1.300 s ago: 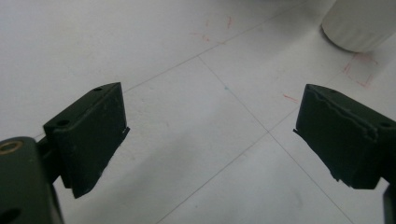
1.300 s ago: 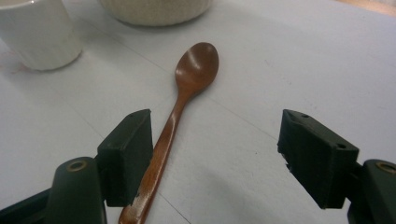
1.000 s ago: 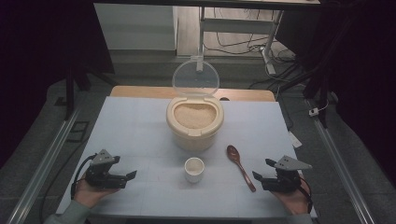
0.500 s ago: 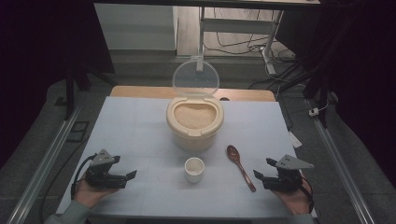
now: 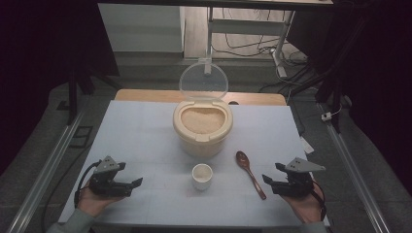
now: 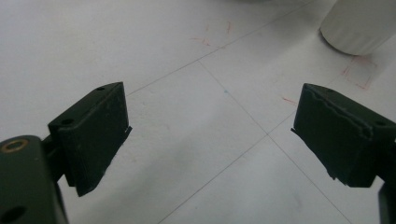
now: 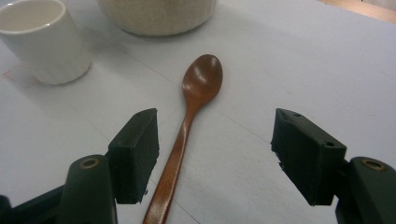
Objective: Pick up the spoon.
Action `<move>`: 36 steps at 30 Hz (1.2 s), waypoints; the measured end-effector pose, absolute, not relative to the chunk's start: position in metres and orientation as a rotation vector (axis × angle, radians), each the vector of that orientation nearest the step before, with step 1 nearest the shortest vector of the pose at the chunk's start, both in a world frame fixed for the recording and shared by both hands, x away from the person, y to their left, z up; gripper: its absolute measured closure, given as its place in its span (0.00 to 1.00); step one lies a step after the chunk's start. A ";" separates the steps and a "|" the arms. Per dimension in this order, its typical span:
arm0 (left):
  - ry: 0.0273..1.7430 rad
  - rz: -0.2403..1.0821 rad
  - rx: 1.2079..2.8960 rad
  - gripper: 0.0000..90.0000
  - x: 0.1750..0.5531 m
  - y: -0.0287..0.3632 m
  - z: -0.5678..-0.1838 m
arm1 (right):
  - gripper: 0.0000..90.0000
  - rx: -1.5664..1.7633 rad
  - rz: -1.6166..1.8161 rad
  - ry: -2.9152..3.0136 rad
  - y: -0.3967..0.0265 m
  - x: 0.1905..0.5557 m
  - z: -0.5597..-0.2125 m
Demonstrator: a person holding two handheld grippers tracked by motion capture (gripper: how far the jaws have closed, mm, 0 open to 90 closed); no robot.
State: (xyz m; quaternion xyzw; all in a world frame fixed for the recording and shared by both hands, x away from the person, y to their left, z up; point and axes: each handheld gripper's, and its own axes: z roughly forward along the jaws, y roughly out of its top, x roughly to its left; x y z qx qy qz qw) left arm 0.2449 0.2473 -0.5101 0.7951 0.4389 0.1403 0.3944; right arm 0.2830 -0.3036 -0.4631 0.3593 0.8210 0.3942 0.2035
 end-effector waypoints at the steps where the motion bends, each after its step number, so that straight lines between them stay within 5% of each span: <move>1: 1.113 0.355 2.017 0.11 0.245 0.247 -0.510 | 0.36 1.008 1.096 2.295 -0.302 0.283 -0.462; 17: 1.095 0.344 2.041 0.12 0.246 0.243 -0.513 | 0.38 1.136 0.872 2.452 -0.263 0.301 -0.439; 36: 1.098 0.336 2.063 0.12 0.245 0.241 -0.517 | 0.46 1.235 0.566 2.590 -0.242 0.313 -0.477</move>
